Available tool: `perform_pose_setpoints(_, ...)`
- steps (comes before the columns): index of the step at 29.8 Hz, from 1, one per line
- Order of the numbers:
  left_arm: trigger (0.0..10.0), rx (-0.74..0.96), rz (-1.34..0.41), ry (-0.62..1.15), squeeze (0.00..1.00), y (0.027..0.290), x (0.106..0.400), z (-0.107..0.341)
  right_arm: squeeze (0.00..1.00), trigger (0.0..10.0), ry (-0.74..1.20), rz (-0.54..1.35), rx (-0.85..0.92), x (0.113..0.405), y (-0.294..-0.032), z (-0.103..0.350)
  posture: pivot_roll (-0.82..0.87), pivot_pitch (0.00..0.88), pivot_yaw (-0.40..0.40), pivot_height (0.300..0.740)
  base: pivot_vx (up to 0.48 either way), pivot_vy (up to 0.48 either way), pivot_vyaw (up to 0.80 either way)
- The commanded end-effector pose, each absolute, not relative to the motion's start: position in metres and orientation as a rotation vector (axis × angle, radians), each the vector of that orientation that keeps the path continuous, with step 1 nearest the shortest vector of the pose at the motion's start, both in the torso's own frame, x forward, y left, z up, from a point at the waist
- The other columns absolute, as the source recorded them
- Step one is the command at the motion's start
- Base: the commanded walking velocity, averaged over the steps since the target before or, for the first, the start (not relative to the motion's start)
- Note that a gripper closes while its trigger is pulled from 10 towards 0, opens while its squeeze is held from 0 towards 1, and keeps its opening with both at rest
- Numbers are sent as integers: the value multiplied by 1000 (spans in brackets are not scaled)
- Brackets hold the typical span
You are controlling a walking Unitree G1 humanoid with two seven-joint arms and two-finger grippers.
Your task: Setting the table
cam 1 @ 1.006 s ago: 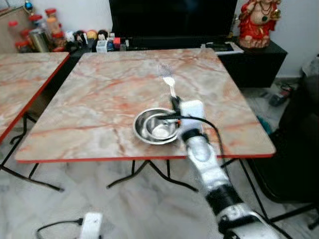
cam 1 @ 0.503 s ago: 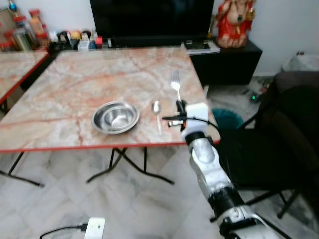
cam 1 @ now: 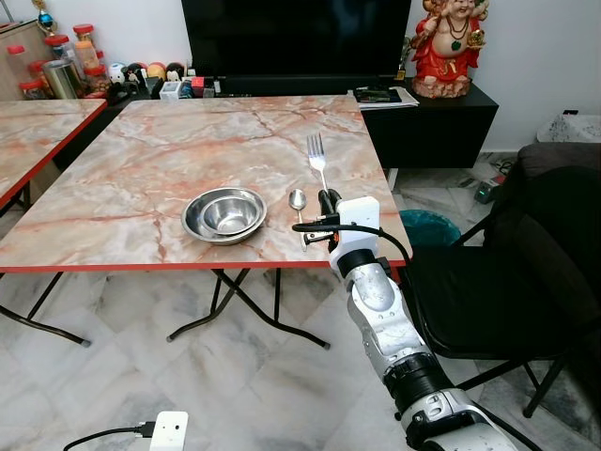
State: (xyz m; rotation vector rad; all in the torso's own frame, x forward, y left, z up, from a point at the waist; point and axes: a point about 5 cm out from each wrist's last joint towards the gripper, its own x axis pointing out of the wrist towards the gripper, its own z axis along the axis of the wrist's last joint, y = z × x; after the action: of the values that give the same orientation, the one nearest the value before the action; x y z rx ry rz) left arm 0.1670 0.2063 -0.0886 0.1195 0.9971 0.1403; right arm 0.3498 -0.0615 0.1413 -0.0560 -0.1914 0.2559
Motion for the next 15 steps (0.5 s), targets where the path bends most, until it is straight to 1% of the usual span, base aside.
perform_pose_setpoints(1, 10000, 118, 155, 990, 0, 208, 170, -87, 0, 10000, -205, 269, -52, 351, -58, 148, -18, 0, 13, 740, 255, 0, 0)
perform_pose_setpoints(15, 10000, 124, 154, 992, 0, 208, 169, -88, 0, 10000, -201, 280, -49, 351, -56, 148, -19, 0, 13, 740, 299, 0, 0)
